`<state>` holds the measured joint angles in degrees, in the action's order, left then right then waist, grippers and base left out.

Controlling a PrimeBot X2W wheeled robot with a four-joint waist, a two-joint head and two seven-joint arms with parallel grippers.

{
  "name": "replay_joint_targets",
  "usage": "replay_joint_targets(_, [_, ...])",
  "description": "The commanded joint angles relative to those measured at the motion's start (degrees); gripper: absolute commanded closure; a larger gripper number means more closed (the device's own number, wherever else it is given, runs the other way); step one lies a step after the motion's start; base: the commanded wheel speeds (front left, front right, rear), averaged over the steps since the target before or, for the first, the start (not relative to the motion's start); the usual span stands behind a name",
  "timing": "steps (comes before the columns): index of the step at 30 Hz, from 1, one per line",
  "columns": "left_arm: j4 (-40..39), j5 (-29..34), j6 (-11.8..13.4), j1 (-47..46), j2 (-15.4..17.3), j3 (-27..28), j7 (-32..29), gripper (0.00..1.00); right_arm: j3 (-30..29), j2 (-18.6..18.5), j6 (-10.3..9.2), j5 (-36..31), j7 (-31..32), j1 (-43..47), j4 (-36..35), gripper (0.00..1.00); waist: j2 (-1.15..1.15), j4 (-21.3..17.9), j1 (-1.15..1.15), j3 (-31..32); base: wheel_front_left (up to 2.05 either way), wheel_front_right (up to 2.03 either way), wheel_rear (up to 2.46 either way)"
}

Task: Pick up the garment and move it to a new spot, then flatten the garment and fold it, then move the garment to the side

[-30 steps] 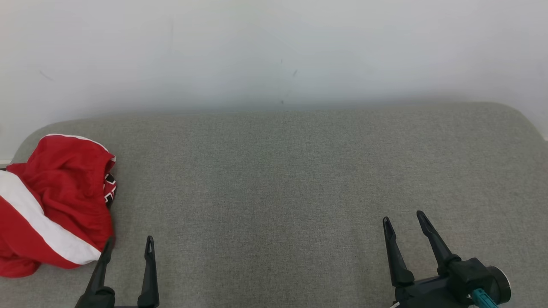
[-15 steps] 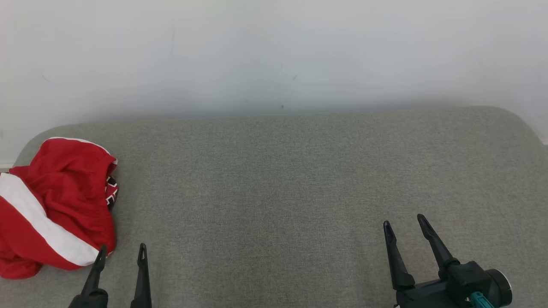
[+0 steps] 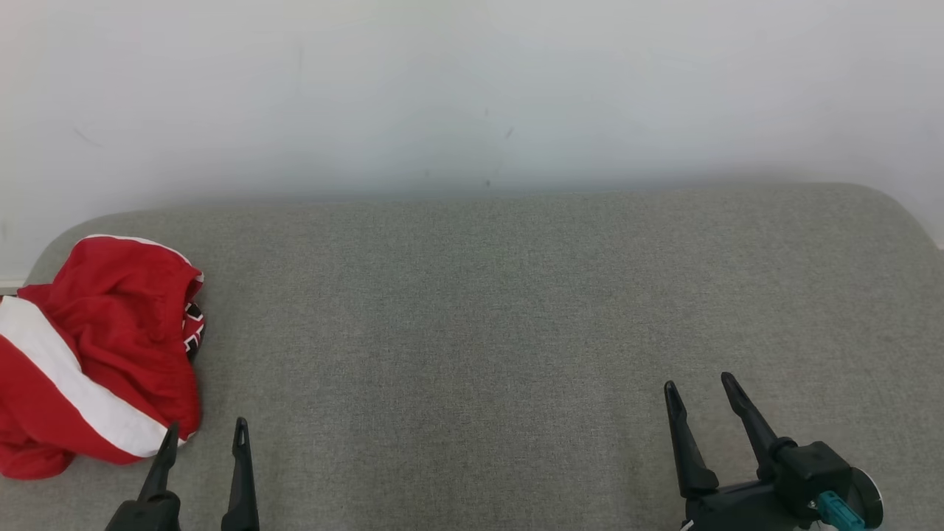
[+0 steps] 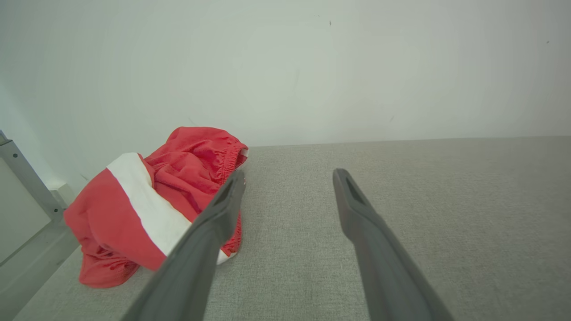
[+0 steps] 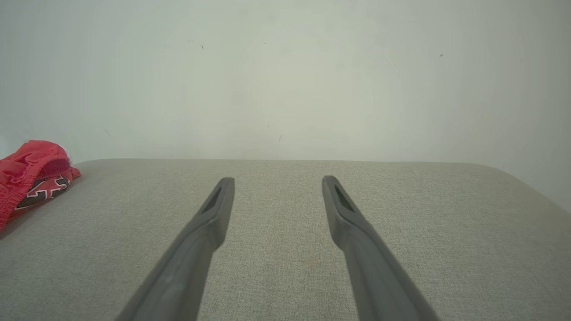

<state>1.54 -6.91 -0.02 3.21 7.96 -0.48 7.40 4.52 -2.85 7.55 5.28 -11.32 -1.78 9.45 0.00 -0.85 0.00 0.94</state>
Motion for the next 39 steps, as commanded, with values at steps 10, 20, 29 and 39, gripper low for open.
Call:
replay_joint_targets(10, [-2.0,-1.0,1.0,1.4,0.1,0.2,-0.6,0.0,-1.7,-0.1,-0.12,2.7,1.8,1.5,-2.3,0.0,0.0,-0.2,0.0,-0.1,0.0,0.0,0.0])
replay_joint_targets(20, [-2.4,-1.7,1.5,1.8,0.2,0.1,-0.9,0.0,-2.1,-0.1,-0.12,3.5,2.4,1.9,-3.3,0.0,0.0,-0.4,0.0,-0.3,0.0,0.0,0.0])
replay_joint_targets(29, [-2.3,-2.1,1.9,1.9,0.3,-0.1,-0.8,0.0,-2.2,-0.1,-0.12,3.6,2.6,1.8,-3.3,0.0,0.0,-0.4,0.0,-0.2,0.0,0.0,0.0])
replay_joint_targets(39, [-1.9,-2.7,2.0,1.8,0.6,-0.3,-0.7,0.0,-2.0,-0.1,-0.12,3.8,2.8,1.7,-3.0,0.0,0.0,-0.3,0.0,0.0,0.0,0.0,0.0])
